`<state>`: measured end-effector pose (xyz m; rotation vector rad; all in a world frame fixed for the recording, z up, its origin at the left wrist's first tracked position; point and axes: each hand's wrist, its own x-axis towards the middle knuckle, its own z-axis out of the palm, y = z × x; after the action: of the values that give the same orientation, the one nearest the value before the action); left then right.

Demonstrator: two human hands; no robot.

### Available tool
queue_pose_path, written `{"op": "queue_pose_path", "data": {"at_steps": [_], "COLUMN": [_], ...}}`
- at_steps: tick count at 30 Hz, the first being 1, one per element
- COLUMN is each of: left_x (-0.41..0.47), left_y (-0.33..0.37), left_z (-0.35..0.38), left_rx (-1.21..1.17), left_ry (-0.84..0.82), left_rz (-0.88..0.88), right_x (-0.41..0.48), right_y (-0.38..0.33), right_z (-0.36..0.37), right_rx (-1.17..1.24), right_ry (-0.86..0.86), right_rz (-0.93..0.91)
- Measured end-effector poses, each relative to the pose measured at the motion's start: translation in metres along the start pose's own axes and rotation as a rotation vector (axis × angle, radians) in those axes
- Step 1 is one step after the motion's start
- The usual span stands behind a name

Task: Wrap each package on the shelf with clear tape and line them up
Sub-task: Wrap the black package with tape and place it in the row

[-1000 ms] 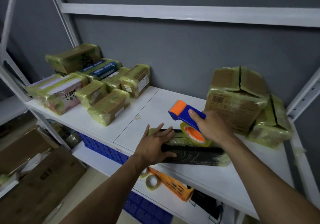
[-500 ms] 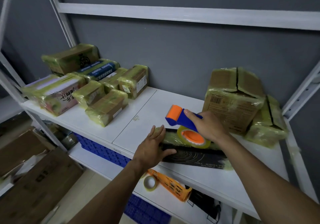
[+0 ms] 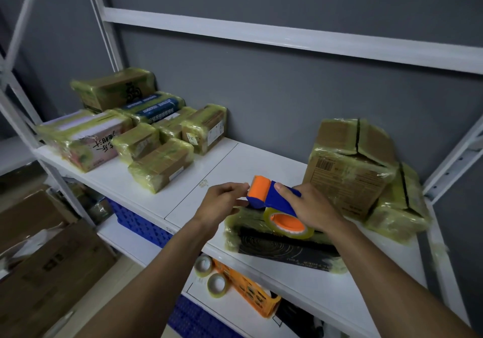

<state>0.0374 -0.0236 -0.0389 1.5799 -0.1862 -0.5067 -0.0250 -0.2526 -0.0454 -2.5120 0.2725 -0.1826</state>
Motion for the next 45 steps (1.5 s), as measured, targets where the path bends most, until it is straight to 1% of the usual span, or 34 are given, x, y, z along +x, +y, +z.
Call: {"op": "queue_pose_path", "data": {"at_steps": [6, 11, 18, 24, 26, 29, 33, 35, 39, 45], "left_x": [-0.008, -0.010, -0.009, -0.007, -0.008, -0.008, -0.006, -0.005, -0.005, -0.002], "left_y": [0.003, 0.006, 0.007, 0.010, 0.012, 0.010, 0.005, 0.005, 0.006, 0.011], "left_z": [0.006, 0.011, 0.018, 0.023, 0.021, 0.018, 0.016, 0.014, 0.014, 0.012], "left_rx": [-0.008, -0.027, -0.019, 0.072, 0.060, -0.019, -0.149, -0.179, 0.049, 0.127], "left_ry": [-0.014, -0.064, -0.026, 0.010, -0.034, -0.097, -0.081, -0.074, -0.055, 0.035], "left_rz": [0.051, 0.036, 0.125, 0.182, 0.137, 0.025, -0.102, -0.119, -0.013, 0.078], "right_x": [-0.005, -0.007, -0.012, -0.015, -0.015, -0.014, -0.016, -0.016, -0.018, -0.019], "right_y": [0.009, 0.014, 0.020, 0.021, 0.018, 0.014, 0.016, 0.017, 0.015, 0.009], "right_z": [-0.003, -0.004, -0.007, -0.009, -0.009, -0.009, -0.008, -0.008, -0.007, -0.009], "right_rx": [0.076, 0.098, 0.155, 0.185, 0.193, 0.202, 0.205, 0.204, 0.204, 0.241], "right_ry": [-0.035, -0.043, -0.049, -0.046, -0.044, -0.039, -0.046, -0.047, -0.039, -0.028], "right_rz": [-0.079, -0.095, -0.084, -0.074, -0.084, -0.090, -0.081, -0.080, -0.077, -0.044]}}
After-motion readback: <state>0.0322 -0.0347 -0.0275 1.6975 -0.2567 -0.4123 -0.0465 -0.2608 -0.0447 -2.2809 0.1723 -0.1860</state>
